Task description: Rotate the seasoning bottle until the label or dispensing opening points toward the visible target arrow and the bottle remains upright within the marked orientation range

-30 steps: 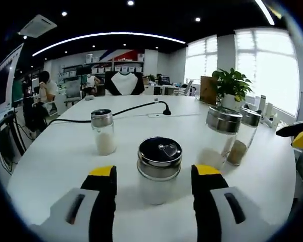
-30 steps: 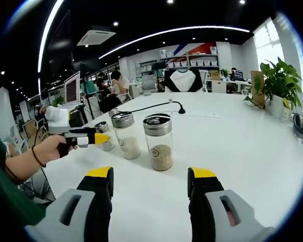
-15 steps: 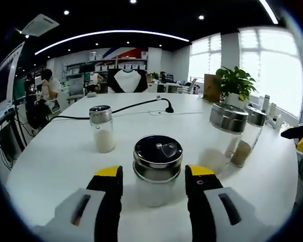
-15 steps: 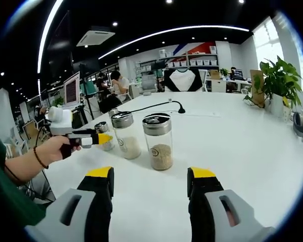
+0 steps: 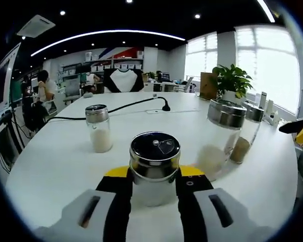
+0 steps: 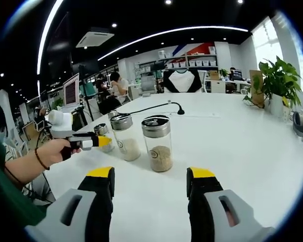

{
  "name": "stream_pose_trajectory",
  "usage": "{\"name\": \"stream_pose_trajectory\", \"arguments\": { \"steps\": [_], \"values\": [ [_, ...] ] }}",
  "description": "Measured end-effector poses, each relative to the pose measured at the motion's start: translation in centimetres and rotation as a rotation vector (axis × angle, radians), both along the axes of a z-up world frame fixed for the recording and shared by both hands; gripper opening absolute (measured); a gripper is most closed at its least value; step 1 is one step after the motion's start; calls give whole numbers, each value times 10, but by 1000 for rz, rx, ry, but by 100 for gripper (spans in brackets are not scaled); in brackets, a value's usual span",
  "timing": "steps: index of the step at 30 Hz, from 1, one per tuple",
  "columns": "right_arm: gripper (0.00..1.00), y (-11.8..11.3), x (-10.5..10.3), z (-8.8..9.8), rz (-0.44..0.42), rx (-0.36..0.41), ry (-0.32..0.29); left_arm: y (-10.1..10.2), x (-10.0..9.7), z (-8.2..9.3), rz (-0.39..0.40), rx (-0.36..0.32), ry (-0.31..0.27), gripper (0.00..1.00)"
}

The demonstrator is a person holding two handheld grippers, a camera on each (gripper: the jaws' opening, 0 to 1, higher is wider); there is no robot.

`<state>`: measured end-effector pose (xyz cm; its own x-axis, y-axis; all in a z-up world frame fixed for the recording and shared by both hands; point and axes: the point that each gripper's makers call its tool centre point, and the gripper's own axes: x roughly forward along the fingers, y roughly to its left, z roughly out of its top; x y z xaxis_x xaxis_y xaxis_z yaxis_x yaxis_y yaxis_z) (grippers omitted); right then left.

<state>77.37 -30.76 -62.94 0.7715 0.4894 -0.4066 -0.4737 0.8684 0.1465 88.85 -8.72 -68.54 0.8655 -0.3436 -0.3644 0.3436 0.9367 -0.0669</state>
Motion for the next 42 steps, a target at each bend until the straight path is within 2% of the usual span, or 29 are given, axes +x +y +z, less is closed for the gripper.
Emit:
{"name": "stream_pose_trajectory", "arguments": {
  "steps": [21,42],
  "values": [
    [58,-3,-3,-2,-8,-4,6,-1,0,2,-55,8,-24,35],
    [57,-1,-6,-1,-5,-12,16,-4,-1,2,-231,16,-48,35]
  ]
}}
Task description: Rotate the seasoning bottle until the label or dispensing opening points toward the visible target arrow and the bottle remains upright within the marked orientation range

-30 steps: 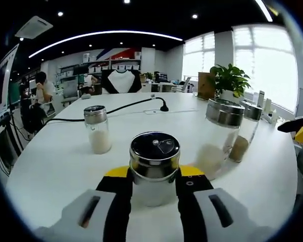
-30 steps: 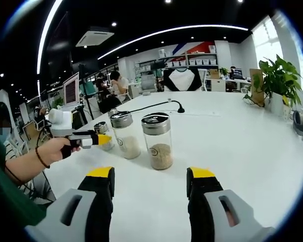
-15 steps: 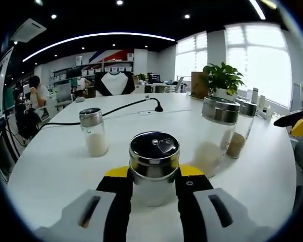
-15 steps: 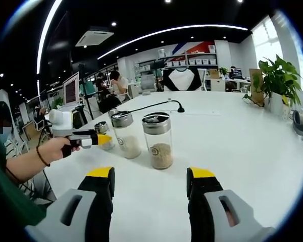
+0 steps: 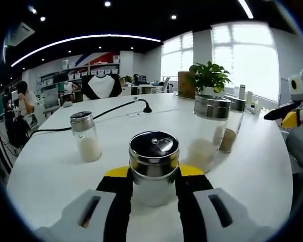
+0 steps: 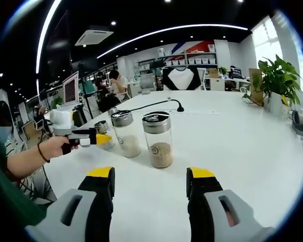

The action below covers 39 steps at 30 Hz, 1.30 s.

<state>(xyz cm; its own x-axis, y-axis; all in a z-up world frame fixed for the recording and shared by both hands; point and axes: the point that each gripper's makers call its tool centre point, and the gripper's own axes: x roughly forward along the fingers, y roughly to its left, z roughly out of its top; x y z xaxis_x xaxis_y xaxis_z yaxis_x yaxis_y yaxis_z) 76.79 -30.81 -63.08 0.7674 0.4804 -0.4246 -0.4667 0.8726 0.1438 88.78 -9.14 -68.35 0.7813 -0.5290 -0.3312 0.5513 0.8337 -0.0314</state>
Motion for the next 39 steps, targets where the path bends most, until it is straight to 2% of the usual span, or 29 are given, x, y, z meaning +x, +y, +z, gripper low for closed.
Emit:
{"name": "stream_pose_trajectory", "arguments": {
  "steps": [19,39],
  "values": [
    [57,5,1,3,20,-2,-9,-5,1,-1,-187,29,-11,34],
    [57,1,0,0,18,-8,1,-11,0,-2,-434,65,-16,35]
  ]
}}
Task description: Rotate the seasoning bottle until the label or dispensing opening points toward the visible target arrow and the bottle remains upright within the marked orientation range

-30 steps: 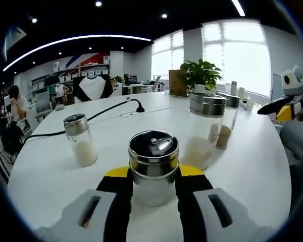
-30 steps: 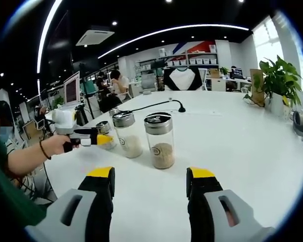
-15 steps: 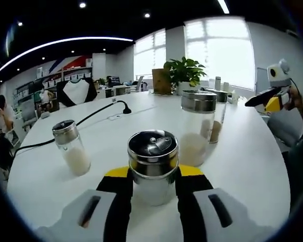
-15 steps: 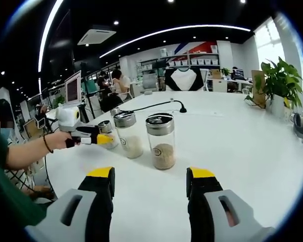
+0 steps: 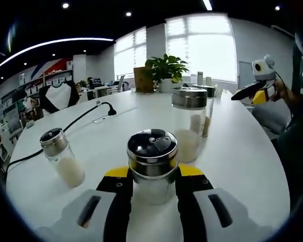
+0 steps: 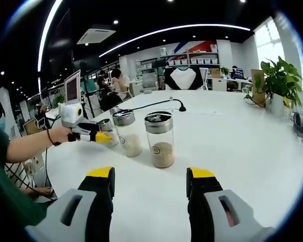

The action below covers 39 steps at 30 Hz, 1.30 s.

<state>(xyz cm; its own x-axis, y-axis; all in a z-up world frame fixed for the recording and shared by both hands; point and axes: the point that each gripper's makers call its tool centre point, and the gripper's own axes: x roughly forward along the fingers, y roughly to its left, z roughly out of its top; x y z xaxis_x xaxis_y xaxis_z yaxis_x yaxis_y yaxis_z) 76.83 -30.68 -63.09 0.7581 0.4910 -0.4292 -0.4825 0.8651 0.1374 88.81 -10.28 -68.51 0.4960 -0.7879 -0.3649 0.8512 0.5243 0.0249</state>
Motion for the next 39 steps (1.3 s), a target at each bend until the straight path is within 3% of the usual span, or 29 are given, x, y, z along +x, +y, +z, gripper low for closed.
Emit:
{"name": "stream_pose_trajectory", "arguments": {
  "steps": [12,39],
  "values": [
    [57,-3,-2,-3,-7,-2,8,-3,-1,-1,-117,35,12,35],
    [57,-3,-3,-2,-9,-9,11,-4,-1,-4,-185,92,-9,35]
  ]
}}
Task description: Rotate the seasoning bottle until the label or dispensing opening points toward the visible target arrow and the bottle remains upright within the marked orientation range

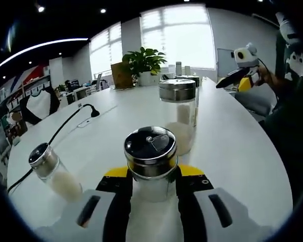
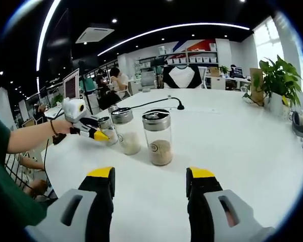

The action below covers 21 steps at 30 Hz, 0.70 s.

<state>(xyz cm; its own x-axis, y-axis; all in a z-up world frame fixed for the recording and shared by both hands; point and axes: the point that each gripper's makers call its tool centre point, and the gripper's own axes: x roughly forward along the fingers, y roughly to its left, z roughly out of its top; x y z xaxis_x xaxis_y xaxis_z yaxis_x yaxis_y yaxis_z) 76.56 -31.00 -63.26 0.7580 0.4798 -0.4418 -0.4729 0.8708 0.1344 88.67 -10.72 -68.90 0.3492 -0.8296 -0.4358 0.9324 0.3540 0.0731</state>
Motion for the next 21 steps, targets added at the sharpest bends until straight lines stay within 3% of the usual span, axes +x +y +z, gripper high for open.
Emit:
{"name": "stream_pose_trajectory", "arguments": {
  "steps": [7,10,11,12,14,16,21],
  "values": [
    [57,2,-1,0,13,-9,1,0,0,0,-3,-9,5,35],
    [57,2,-1,0,14,-12,1,1,0,-1,16,-40,34,36],
    [57,2,-1,0,14,-13,2,2,1,-1,25,-33,22,38],
    [57,1,-1,0,13,-13,2,4,3,-1,34,-17,-8,47],
    [57,-1,0,-1,8,-13,5,4,4,4,59,-47,-15,61],
    [57,-1,0,-2,7,-16,8,6,3,9,70,-68,-6,59],
    [57,0,0,-2,12,-14,10,6,-5,6,81,-21,-29,59]
  ]
}}
